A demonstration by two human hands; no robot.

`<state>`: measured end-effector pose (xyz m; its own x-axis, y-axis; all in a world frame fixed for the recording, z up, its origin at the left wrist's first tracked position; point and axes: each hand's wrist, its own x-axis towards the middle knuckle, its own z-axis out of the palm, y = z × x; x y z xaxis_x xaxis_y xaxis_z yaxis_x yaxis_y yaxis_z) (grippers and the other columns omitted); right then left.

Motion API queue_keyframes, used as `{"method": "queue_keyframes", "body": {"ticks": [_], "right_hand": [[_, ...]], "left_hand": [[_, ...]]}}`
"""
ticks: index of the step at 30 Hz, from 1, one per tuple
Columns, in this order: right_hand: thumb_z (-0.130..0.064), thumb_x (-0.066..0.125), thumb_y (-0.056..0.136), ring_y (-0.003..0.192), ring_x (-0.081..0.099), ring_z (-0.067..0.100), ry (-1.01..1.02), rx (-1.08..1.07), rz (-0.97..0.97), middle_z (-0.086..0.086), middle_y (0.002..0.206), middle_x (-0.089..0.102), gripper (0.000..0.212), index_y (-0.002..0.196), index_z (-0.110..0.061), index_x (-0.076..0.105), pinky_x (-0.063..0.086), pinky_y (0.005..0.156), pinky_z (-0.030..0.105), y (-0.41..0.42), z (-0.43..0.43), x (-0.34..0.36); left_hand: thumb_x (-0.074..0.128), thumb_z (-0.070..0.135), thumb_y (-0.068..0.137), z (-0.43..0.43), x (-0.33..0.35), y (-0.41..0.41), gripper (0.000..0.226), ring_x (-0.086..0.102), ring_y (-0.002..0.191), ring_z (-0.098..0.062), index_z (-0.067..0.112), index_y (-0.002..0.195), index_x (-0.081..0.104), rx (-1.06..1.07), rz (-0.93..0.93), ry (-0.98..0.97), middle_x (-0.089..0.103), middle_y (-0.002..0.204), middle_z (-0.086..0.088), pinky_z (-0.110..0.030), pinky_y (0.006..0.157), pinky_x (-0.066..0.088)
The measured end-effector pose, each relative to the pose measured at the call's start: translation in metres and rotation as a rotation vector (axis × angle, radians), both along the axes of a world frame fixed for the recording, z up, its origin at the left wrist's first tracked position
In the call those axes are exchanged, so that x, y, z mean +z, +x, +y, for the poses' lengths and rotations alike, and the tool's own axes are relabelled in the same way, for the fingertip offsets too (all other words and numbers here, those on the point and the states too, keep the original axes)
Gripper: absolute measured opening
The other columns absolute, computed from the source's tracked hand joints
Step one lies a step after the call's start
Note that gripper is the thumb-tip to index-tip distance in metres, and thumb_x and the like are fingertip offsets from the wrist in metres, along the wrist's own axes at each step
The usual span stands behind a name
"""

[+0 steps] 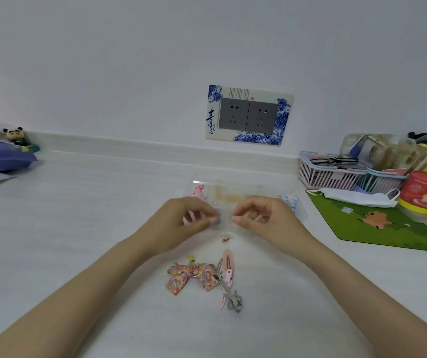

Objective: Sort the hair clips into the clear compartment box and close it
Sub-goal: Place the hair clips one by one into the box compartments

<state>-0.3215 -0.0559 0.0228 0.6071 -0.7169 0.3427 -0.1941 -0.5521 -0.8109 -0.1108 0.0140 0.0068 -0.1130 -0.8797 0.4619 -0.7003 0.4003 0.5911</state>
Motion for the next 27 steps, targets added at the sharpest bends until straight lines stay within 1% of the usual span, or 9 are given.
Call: {"method": "queue_keyframes", "body": {"ticks": [2, 5, 9, 13, 15, 17, 21, 25, 27], "right_hand": [[-0.009, 0.073, 0.078, 0.063, 0.053, 0.007, 0.078, -0.02, -0.002, -0.005, 0.074, 0.065, 0.008, 0.08, -0.016, 0.069, 0.045, 0.061, 0.014, -0.01, -0.003, -0.008], [-0.007, 0.072, 0.078, 0.058, 0.053, 0.01, 0.126, -0.032, 0.001, 0.009, 0.075, 0.063, 0.007, 0.081, -0.012, 0.069, 0.047, 0.059, 0.014, -0.016, -0.003, -0.01], [-0.011, 0.073, 0.079, 0.063, 0.051, 0.01, 0.102, -0.016, 0.045, 0.005, 0.076, 0.064, 0.006, 0.083, -0.012, 0.07, 0.045, 0.062, 0.016, -0.011, 0.0, -0.012], [-0.018, 0.075, 0.078, 0.07, 0.05, 0.006, 0.1, 0.075, 0.178, -0.001, 0.08, 0.064, 0.008, 0.085, -0.017, 0.072, 0.041, 0.064, 0.012, -0.012, 0.004, -0.02], [-0.024, 0.075, 0.077, 0.063, 0.046, 0.001, 0.096, 0.171, 0.272, -0.002, 0.081, 0.067, 0.011, 0.086, -0.018, 0.073, 0.036, 0.059, 0.01, -0.013, 0.01, -0.019], [-0.032, 0.077, 0.074, 0.063, 0.043, 0.003, 0.102, 0.245, 0.344, 0.002, 0.086, 0.072, 0.016, 0.086, -0.021, 0.074, 0.033, 0.057, 0.015, -0.013, 0.015, -0.016], [-0.035, 0.078, 0.072, 0.072, 0.047, 0.01, 0.095, 0.295, 0.39, 0.001, 0.095, 0.072, 0.012, 0.081, -0.029, 0.074, 0.037, 0.068, 0.028, -0.011, 0.02, -0.015], [-0.03, 0.078, 0.073, 0.069, 0.044, 0.007, 0.108, 0.297, 0.381, -0.005, 0.089, 0.072, 0.007, 0.077, -0.027, 0.073, 0.035, 0.067, 0.027, -0.011, 0.023, -0.014], [-0.029, 0.077, 0.075, 0.067, 0.041, 0.007, 0.121, 0.288, 0.361, 0.0, 0.09, 0.072, 0.006, 0.077, -0.025, 0.073, 0.034, 0.065, 0.026, -0.01, 0.023, -0.014]], "left_hand": [[0.059, 0.032, 0.089, -0.003, -0.008, -0.009, 0.025, 0.058, 0.088, -0.006, 0.031, 0.113, 0.065, -0.061, -0.131, 0.134, 0.064, 0.103, 0.014, -0.024, 0.08, 0.048], [0.054, 0.036, 0.091, -0.008, -0.011, -0.016, 0.033, 0.054, 0.096, 0.0, 0.03, 0.123, 0.059, -0.069, -0.221, 0.223, 0.059, 0.111, 0.019, -0.017, 0.088, 0.043], [0.057, 0.038, 0.089, -0.008, -0.011, -0.018, 0.029, 0.06, 0.098, -0.008, 0.033, 0.116, 0.064, -0.035, -0.353, 0.21, 0.066, 0.113, 0.012, -0.031, 0.087, 0.05], [0.063, 0.042, 0.084, -0.007, -0.009, -0.016, 0.023, 0.058, 0.084, -0.004, 0.036, 0.105, 0.068, 0.057, -0.393, 0.179, 0.066, 0.1, 0.015, -0.027, 0.077, 0.049], [0.066, 0.041, 0.082, -0.006, -0.01, -0.013, 0.018, 0.054, 0.077, 0.001, 0.035, 0.099, 0.07, 0.07, -0.371, 0.169, 0.062, 0.088, 0.022, -0.023, 0.072, 0.047], [0.069, 0.038, 0.08, -0.005, -0.011, -0.009, 0.015, 0.056, 0.073, 0.001, 0.033, 0.093, 0.072, 0.069, -0.303, 0.174, 0.059, 0.08, 0.025, -0.021, 0.068, 0.047], [0.075, 0.032, 0.076, -0.002, -0.013, -0.004, 0.013, 0.06, 0.073, -0.003, 0.027, 0.088, 0.074, 0.053, -0.173, 0.187, 0.068, 0.079, 0.018, -0.025, 0.068, 0.052], [0.075, 0.031, 0.076, -0.001, -0.011, -0.003, 0.01, 0.061, 0.073, -0.008, 0.028, 0.086, 0.075, 0.035, -0.111, 0.151, 0.071, 0.08, 0.012, -0.03, 0.069, 0.053], [0.075, 0.027, 0.077, -0.001, -0.006, -0.005, 0.009, 0.061, 0.073, -0.013, 0.027, 0.086, 0.075, 0.032, -0.058, 0.072, 0.071, 0.081, 0.009, -0.03, 0.068, 0.052]]}}
